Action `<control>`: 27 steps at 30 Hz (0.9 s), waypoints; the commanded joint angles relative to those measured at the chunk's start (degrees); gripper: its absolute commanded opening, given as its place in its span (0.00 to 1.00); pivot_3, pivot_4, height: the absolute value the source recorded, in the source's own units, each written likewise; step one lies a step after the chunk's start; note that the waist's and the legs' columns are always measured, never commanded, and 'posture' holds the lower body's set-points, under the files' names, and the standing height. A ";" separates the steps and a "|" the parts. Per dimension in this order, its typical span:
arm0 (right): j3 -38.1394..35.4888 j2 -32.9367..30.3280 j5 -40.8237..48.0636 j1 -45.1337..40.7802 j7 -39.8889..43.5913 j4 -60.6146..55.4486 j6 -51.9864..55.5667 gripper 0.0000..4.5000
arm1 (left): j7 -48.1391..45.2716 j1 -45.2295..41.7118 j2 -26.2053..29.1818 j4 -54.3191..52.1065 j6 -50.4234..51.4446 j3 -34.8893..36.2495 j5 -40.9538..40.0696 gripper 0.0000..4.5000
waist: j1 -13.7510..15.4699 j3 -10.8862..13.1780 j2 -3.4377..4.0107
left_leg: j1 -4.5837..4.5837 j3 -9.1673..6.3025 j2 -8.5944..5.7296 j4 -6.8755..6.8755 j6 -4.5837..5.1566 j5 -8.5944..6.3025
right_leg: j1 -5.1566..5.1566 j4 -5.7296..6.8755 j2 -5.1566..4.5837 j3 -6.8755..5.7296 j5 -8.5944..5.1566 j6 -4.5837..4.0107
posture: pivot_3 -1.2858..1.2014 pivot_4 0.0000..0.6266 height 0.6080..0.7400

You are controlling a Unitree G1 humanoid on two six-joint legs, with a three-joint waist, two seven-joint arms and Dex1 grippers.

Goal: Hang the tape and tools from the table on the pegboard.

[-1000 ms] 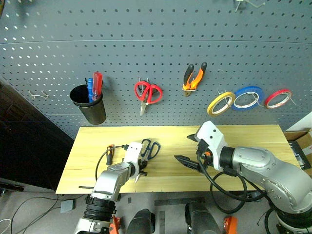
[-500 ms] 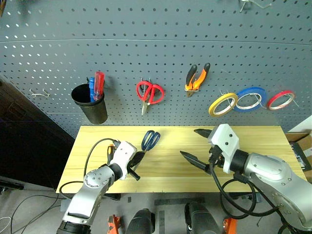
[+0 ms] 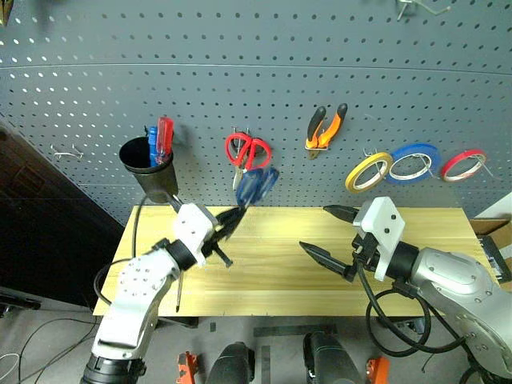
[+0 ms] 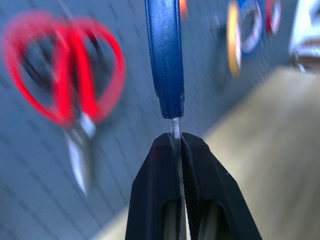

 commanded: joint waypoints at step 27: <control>3.73 -1.27 -4.79 -10.92 -1.91 0.53 -1.33 1.00 | 1.44 -10.77 -1.15 5.98 26.70 6.44 -21.05 0.00 | -0.16 0.00 0.00 | 0.00 0.00 -0.02 0.16 0.00 0.00 | -0.05 0.14 0.03 0.00 0.00 0.00 | 0.49 0.30 1.00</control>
